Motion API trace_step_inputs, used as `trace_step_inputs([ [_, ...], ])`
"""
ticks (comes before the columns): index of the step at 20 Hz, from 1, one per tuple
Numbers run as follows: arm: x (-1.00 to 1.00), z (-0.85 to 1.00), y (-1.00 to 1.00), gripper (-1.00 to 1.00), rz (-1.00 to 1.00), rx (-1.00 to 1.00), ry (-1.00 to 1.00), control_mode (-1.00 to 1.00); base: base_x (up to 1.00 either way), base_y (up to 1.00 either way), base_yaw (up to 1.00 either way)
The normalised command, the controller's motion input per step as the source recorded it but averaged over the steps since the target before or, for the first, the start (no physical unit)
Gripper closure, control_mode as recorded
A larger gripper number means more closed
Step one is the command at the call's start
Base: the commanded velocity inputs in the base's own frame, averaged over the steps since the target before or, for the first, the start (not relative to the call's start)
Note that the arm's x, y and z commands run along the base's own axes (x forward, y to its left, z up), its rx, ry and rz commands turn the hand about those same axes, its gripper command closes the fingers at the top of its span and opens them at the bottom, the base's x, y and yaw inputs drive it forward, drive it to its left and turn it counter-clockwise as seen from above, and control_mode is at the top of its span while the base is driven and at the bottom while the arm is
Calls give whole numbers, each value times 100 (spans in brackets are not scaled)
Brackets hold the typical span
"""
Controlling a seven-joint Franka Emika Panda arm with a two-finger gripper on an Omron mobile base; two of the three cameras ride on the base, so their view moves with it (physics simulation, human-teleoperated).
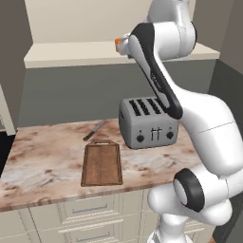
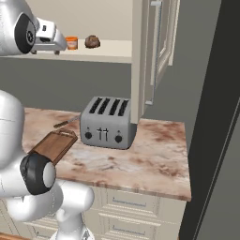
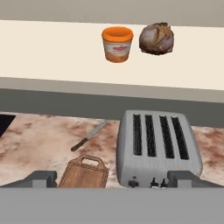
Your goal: Pick the bread, place it on the cutting board, pick the jam, place it on the counter, and close the cabinet.
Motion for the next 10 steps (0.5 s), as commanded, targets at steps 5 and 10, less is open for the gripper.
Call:
trace_step_inputs([
  [5, 53, 7, 10, -100, 0, 0, 0, -100, 0, 0, 0],
  [10, 53, 13, 3, -100, 0, 0, 0, -100, 0, 0, 0],
])
